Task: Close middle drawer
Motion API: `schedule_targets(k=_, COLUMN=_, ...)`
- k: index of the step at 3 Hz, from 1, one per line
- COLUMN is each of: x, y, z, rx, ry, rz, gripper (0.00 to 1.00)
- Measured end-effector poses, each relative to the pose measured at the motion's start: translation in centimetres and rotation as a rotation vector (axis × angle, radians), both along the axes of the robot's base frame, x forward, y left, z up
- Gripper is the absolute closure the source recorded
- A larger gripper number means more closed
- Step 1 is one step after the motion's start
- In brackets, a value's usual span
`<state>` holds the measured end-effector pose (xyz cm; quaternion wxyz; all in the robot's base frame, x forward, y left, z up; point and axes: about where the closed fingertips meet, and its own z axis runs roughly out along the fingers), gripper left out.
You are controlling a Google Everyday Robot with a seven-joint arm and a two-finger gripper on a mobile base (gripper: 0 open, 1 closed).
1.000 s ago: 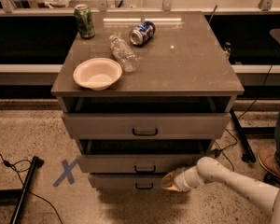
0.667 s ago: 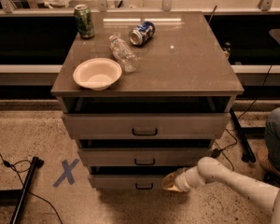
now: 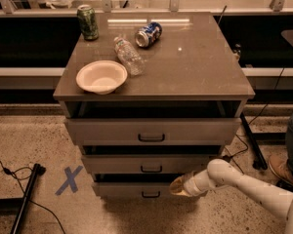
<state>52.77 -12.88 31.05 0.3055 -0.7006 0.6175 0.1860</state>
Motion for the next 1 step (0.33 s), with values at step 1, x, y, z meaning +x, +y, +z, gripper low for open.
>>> schedule_targets(k=1, x=-3.08, y=-0.05, z=1.87, rx=0.033, ry=-0.018, rz=-0.008, gripper=1.0)
